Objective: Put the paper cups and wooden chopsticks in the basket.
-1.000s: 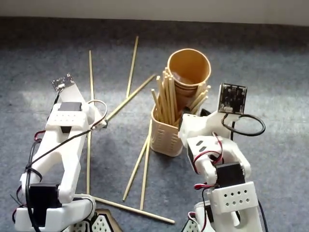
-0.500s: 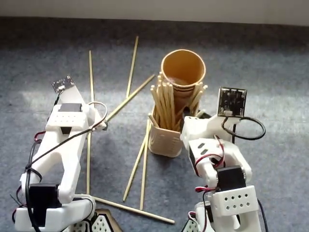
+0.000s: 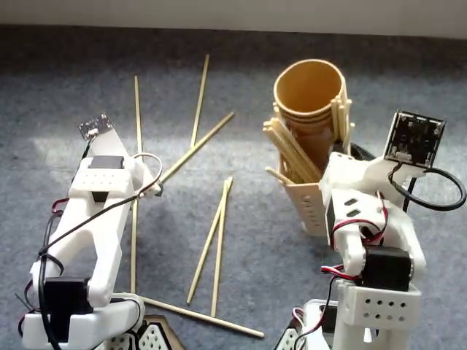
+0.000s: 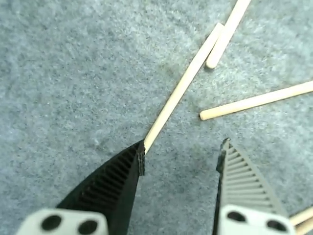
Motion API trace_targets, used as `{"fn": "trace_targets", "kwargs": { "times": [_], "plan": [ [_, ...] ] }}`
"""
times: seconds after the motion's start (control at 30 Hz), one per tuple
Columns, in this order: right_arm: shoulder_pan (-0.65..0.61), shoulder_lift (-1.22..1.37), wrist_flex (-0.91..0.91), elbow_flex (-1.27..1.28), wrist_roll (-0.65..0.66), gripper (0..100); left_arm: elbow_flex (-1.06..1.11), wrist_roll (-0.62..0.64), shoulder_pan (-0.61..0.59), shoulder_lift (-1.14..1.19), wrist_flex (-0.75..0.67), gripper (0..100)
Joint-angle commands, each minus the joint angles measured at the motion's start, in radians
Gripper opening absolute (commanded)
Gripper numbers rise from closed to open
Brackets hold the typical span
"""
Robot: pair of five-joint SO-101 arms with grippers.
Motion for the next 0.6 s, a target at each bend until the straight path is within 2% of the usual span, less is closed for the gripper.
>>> {"fn": "trace_targets", "kwargs": {
  "times": [0.0, 0.3, 0.57],
  "plan": [
    [0.015, 0.007, 0.002, -0.054, 0.028, 0.5, -0.001, 0.006, -0.005, -0.028, -0.011, 25],
    [0.133, 0.044, -0.282, 0.298, -0.005, 0.5, -0.001, 0.006, -0.005, -0.028, -0.008, 25],
    [0.214, 0.044, -0.305, 0.381, 0.063, 0.5, -0.001, 0.006, -0.004, -0.028, -0.011, 25]
  ]
}}
